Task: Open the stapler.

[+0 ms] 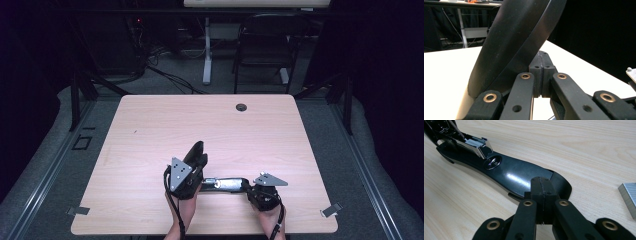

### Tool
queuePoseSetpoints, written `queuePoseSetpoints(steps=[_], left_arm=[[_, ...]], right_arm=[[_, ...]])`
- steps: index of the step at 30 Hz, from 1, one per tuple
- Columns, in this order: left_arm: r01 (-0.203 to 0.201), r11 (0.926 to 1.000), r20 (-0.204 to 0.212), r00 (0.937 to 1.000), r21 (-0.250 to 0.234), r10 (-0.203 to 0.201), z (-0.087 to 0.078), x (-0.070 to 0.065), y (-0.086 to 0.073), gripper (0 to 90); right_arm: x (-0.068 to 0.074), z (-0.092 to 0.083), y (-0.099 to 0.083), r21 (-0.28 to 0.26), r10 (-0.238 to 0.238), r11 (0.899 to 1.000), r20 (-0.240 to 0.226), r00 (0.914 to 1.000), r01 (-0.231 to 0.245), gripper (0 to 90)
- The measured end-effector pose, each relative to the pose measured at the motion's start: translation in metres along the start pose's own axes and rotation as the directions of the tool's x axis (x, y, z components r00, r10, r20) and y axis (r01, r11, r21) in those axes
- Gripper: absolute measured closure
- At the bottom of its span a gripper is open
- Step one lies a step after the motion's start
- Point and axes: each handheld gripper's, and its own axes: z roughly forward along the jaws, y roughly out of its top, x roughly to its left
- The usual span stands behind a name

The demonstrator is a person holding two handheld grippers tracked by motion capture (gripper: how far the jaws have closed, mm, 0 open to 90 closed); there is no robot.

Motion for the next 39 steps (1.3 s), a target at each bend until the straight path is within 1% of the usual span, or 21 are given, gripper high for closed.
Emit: queuePoseSetpoints(steps=[5, 11, 13, 16, 19, 23, 26, 28, 33, 37, 39], left_arm=[[0.011, 0.9999, -0.006, 0.9999, -0.003, -0.011, -0.004, 0.005, 0.002, 90.0], [0.004, 1.0, -0.009, 1.0, 0.003, -0.004, -0.006, 0.007, 0.003, 90.0], [-0.001, 1.0, -0.022, 0.9998, 0.002, 0.001, -0.007, 0.008, 0.004, 90.0], [0.002, 1.0, -0.029, 0.9996, 0.002, -0.002, -0.009, 0.01, 0.005, 90.0], [0.017, 0.9998, -0.047, 0.9987, -0.01, -0.018, -0.014, 0.015, 0.005, 90.0], [0.028, 0.9996, -0.051, 0.9983, -0.011, -0.028, -0.02, 0.022, 0.006, 90.0], [0.03, 0.9995, -0.056, 0.998, -0.011, -0.03, -0.022, 0.025, 0.007, 90.0], [0.042, 0.9989, -0.055, 0.9976, -0.019, -0.043, -0.023, 0.026, 0.006, 90.0], [0.042, 0.9989, -0.071, 0.9965, -0.021, -0.043, -0.027, 0.031, 0.006, 90.0], [0.05, 0.9986, -0.068, 0.9964, -0.017, -0.051, -0.029, 0.033, 0.005, 90.0], [0.043, 0.999, -0.072, 0.9964, -0.013, -0.044, -0.029, 0.033, 0.005, 90.0]], right_arm=[[0.0, 0.0, 0.0, 0.001, -0.005, 1.0, 0.002, 1.0, 0.005, 90.0], [0.0, 0.0, 0.0, 0.002, -0.005, 1.0, 0.001, 1.0, 0.005, 90.0], [0.0, 0.0, 0.0, 0.0, -0.002, 1.0, -0.001, 1.0, 0.002, 90.0], [0.0, 0.0, 0.0, -0.001, -0.001, 1.0, -0.001, 1.0, 0.001, 90.0], [0.0, 0.0, 0.0, 0.002, -0.003, 1.0, -0.002, 1.0, 0.003, 90.0], [-0.001, 0.0, 0.0, 0.002, -0.001, 1.0, -0.004, 1.0, 0.001, 90.0], [-0.001, 0.0, 0.0, 0.002, 0.004, 1.0, -0.008, 1.0, -0.004, 90.0], [-0.002, 0.0, 0.0, -0.001, 0.008, 1.0, -0.011, 0.9999, -0.008, 90.0], [-0.002, 0.0, 0.0, -0.001, 0.008, 1.0, -0.011, 0.9999, -0.008, 90.0], [-0.002, 0.0, -0.001, 0.001, 0.01, 1.0, -0.013, 0.9999, -0.01, 90.0], [-0.002, 0.0, -0.001, 0.0, 0.009, 1.0, -0.014, 0.9999, -0.009, 90.0]])
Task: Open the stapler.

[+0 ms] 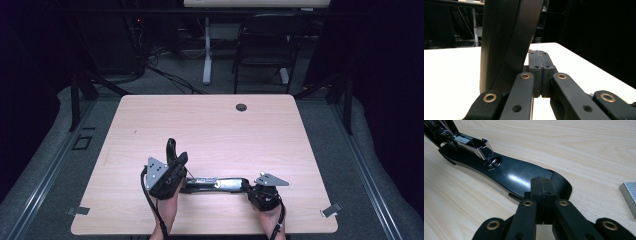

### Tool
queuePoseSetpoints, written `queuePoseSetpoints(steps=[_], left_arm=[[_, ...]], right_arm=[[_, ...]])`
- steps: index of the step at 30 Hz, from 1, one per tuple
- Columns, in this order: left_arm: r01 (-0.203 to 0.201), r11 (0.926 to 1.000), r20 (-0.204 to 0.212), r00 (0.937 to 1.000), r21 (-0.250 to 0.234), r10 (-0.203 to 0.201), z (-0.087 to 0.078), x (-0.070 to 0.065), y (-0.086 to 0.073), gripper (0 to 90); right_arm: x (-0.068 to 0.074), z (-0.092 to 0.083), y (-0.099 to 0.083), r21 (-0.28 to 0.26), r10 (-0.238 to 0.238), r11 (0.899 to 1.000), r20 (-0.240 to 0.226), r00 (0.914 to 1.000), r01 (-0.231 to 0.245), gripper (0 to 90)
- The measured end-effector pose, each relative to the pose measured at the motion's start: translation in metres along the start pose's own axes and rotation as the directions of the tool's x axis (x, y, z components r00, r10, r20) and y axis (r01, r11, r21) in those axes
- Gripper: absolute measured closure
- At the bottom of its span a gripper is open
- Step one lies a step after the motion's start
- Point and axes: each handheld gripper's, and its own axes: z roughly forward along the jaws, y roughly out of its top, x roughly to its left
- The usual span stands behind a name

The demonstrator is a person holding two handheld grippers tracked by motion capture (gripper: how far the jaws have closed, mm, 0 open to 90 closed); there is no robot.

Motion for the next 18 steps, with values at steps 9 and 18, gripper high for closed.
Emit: queuePoseSetpoints(steps=[9, 18], left_arm=[[-0.005, 1.0, -0.006, 1.0, 0.003, 0.005, -0.0004, 0.0, -0.0019, 90.0], [-0.012, 0.9999, -0.026, 0.9996, -0.004, 0.012, -0.0032, 0.0036, -0.0029, 90.0]], right_arm=[[-0.0003, 0.0, 0.0002, 0.002, -0.005, 1.0, -0.001, 1.0, 0.005, 90.0], [-0.0021, 0.0, -0.0006, -0.006, -0.004, 1.0, -0.01, 0.9999, 0.004, 90.0]])
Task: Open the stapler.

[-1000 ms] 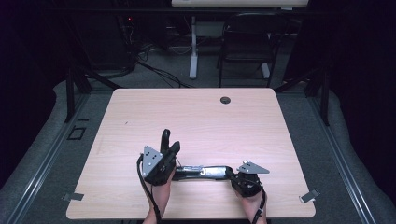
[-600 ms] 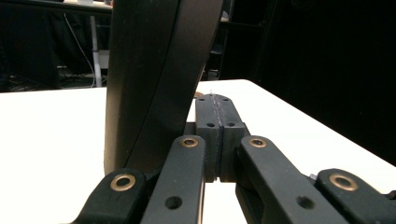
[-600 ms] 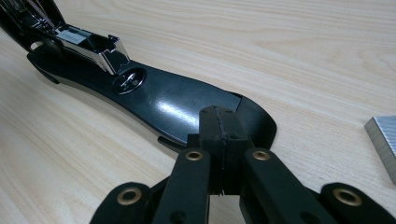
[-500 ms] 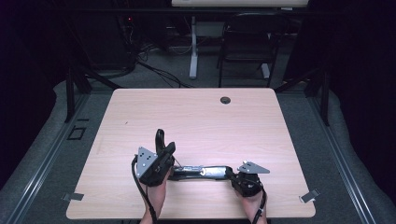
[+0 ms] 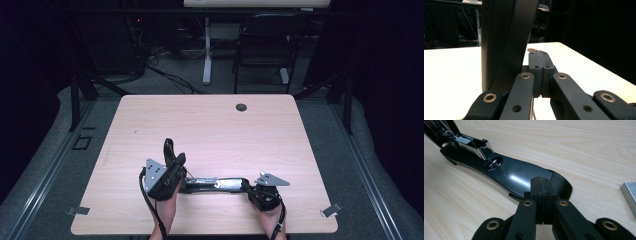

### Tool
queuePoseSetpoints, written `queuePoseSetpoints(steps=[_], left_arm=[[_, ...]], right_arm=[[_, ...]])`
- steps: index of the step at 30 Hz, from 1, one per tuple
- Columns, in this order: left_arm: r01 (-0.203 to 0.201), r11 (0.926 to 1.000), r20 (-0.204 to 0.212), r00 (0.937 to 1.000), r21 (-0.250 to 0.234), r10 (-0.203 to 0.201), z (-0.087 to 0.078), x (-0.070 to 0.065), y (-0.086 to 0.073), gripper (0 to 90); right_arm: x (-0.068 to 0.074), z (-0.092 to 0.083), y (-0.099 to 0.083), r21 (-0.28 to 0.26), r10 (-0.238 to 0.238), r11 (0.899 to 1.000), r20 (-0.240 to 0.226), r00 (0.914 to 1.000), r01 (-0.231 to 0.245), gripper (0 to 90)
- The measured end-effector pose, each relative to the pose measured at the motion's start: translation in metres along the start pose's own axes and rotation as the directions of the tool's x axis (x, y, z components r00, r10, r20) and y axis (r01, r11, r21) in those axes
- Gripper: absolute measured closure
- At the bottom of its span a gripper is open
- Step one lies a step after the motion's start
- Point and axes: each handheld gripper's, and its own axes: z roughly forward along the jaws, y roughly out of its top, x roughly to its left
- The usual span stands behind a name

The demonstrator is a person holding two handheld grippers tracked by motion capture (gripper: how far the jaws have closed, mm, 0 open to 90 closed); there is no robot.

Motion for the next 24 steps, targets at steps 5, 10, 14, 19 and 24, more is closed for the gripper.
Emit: queuePoseSetpoints(steps=[5, 10, 14, 19, 24], left_arm=[[-0.041, 0.9991, -0.018, 0.999, 0.008, 0.041, -0.0021, -0.0006, -0.0032, 90.0], [-0.042, 0.9991, -0.024, 0.9988, 0.011, 0.042, -0.0037, 0.0009, -0.0039, 90.0], [-0.036, 0.9993, -0.028, 0.999, 0.007, 0.036, -0.0045, 0.0025, -0.0044, 90.0], [-0.057, 0.9983, -0.036, 0.9977, 0.009, 0.057, -0.0049, 0.0029, -0.0053, 90.0], [-0.051, 0.9987, -0.042, 0.9978, 0.005, 0.051, -0.0058, 0.0044, -0.0056, 90.0]], right_arm=[[-0.0013, -0.0002, -0.0005, -0.001, 0.009, 1.0, -0.01, 0.9999, -0.009, 90.0], [-0.0005, -0.0001, -0.0008, -0.005, 0.008, 1.0, -0.006, 1.0, -0.008, 90.0], [-0.0003, -0.0005, -0.0012, -0.004, 0.005, 1.0, -0.003, 1.0, -0.005, 90.0], [-0.0008, -0.0005, -0.0015, -0.006, 0.007, 1.0, -0.006, 1.0, -0.007, 90.0], [0.0, -0.0003, -0.0018, -0.01, 0.009, 1.0, -0.004, 1.0, -0.009, 90.0]])
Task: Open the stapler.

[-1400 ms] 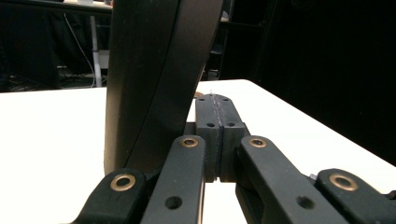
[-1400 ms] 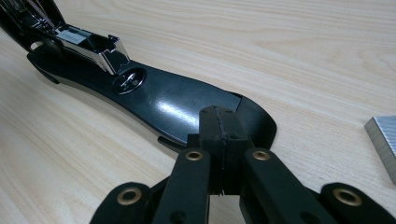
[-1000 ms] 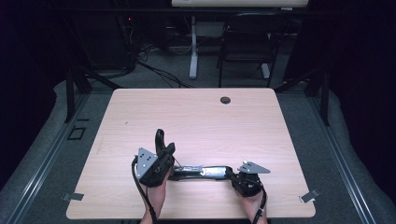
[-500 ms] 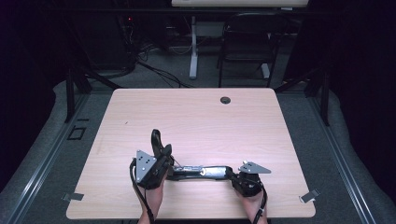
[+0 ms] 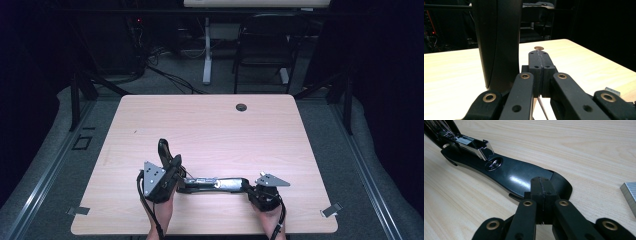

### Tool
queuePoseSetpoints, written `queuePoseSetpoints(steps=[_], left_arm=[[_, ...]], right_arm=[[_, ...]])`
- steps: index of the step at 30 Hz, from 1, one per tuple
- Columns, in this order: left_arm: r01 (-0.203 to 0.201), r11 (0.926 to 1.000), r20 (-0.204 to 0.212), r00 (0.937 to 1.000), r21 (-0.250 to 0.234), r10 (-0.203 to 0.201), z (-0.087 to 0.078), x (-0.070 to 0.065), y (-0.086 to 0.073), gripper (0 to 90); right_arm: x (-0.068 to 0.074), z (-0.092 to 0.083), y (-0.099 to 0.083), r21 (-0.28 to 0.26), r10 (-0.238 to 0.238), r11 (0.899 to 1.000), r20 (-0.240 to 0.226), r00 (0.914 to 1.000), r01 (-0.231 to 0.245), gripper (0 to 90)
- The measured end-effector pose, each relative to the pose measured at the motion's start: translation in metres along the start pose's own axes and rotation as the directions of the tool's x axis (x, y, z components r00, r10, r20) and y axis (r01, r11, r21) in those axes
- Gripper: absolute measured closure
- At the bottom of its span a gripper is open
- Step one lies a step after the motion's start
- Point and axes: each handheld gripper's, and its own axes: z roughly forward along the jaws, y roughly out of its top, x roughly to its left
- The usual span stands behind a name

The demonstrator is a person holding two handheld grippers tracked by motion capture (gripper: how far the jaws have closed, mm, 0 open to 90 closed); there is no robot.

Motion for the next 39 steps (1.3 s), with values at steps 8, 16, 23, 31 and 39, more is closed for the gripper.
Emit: queuePoseSetpoints(steps=[8, 16, 23, 31, 39], left_arm=[[0.002, 1.0, -0.009, 1.0, 0.002, -0.002, -0.001, 0.003, 0.0, 90.0], [0.01, 0.9999, -0.012, 0.9999, -0.006, -0.01, -0.003, 0.005, -0.001, 90.0], [0.044, 0.9989, -0.04, 0.9982, -0.015, -0.044, -0.009, 0.016, -0.004, 90.0], [0.099, 0.9951, -0.062, 0.9932, -0.001, -0.099, -0.015, 0.032, -0.012, 90.0], [0.096, 0.9954, -0.062, 0.9934, 0.001, -0.096, -0.014, 0.033, -0.012, 90.0]], right_arm=[[0.0, 0.0, 0.0, 0.005, -0.008, 1.0, 0.001, 1.0, 0.008, 90.0], [0.0, 0.0, 0.0, -0.005, -0.01, 1.0, 0.005, 0.9999, 0.01, 90.0], [0.001, 0.0, 0.0, -0.006, -0.01, 1.0, 0.008, 0.9999, 0.01, 90.0], [0.001, 0.0, 0.0, -0.003, -0.017, 1.0, 0.009, 0.9998, 0.017, 90.0], [0.002, 0.0, 0.0, -0.001, -0.017, 1.0, 0.01, 0.9998, 0.017, 90.0]])
